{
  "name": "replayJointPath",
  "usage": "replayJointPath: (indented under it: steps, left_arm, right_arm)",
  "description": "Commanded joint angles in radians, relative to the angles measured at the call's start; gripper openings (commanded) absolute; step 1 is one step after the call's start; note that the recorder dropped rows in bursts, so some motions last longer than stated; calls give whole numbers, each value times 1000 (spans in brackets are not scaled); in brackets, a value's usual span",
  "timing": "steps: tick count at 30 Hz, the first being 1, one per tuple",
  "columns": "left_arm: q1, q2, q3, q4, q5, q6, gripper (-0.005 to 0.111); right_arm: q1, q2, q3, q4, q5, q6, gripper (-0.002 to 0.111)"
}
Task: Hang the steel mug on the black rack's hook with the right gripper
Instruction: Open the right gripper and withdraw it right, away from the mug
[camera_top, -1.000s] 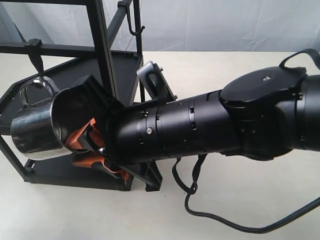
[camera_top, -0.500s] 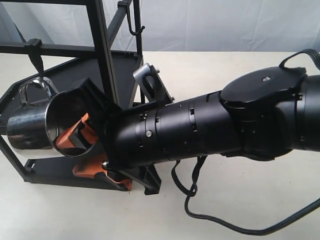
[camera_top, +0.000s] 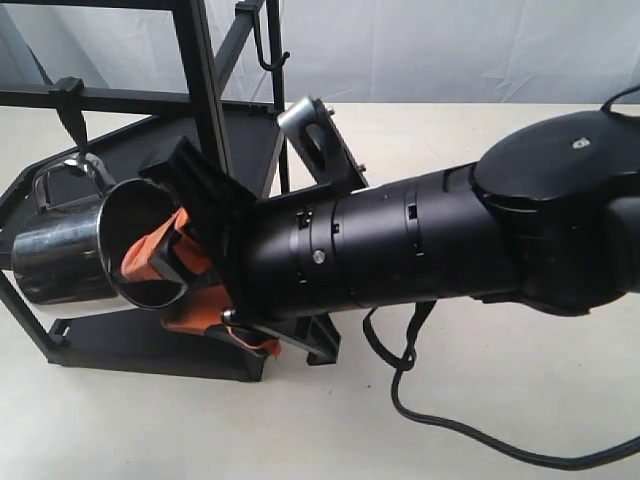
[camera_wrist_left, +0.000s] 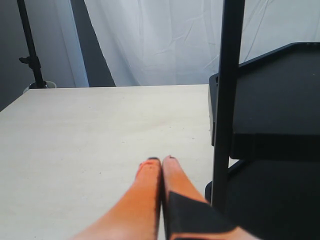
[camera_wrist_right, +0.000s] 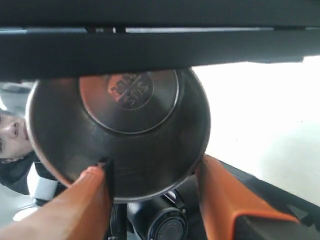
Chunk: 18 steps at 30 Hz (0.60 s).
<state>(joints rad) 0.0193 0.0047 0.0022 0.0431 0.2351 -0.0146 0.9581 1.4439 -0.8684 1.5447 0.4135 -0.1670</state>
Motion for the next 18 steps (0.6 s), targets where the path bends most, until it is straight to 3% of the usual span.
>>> replayJointPath:
  steps: [1, 8, 11, 18]
  left_arm:
    - [-1, -5, -2, 3, -4, -2, 2]
    - [-1, -5, -2, 3, -4, -2, 2]
    - [-1, -5, -2, 3, -4, -2, 2]
    - [-1, -5, -2, 3, -4, -2, 2]
  right_arm:
    - [-4, -31, 28, -64, -6, 59, 50]
    - [-65, -210, 120, -357, -63, 259, 47]
    - [-169, -356, 120, -702, -63, 346, 4]
    - [-361, -511, 120, -1629, -58, 355, 0]
